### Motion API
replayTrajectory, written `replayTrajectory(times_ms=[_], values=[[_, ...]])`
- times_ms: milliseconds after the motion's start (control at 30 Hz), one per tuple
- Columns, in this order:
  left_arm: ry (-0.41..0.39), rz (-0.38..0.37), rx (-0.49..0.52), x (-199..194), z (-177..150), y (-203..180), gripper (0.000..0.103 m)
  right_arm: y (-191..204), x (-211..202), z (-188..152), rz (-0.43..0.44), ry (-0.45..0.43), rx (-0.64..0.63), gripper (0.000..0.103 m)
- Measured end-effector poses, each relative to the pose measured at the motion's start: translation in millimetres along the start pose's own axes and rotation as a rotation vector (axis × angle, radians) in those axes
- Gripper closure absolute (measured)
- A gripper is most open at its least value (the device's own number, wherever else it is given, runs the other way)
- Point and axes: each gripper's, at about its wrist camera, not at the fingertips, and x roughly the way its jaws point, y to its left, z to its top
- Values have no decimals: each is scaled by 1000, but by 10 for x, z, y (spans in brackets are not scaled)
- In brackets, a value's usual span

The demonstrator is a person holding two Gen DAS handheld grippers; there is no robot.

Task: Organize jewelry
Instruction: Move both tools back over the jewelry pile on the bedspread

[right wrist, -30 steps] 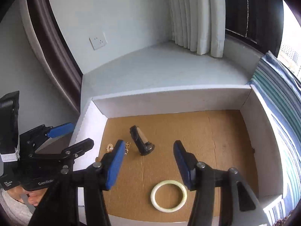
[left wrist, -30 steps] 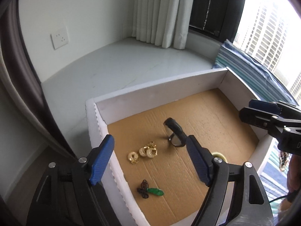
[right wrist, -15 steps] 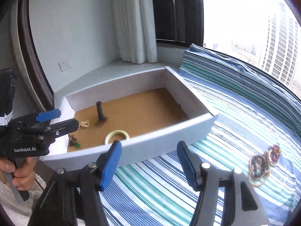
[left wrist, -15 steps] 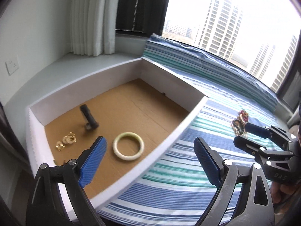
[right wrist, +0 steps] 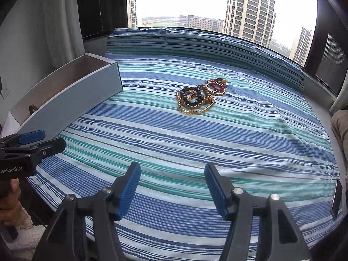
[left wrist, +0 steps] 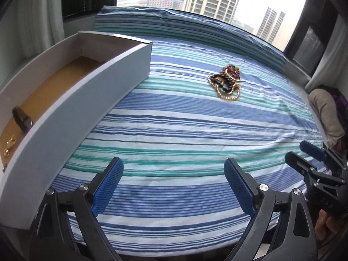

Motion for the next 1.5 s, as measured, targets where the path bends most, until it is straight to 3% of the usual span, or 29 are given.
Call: replayTrajectory(times_ms=[300,1033,1500], values=[[5,20,36,-23,-63,-168,9,92,-145,-163,46,-22,0,41],[41,79,62,247,17,-215,9,14,197,-261,81,60,47,41],[73,95,59,449,57,-136,9,-154,491,-103,89,86,73,41]])
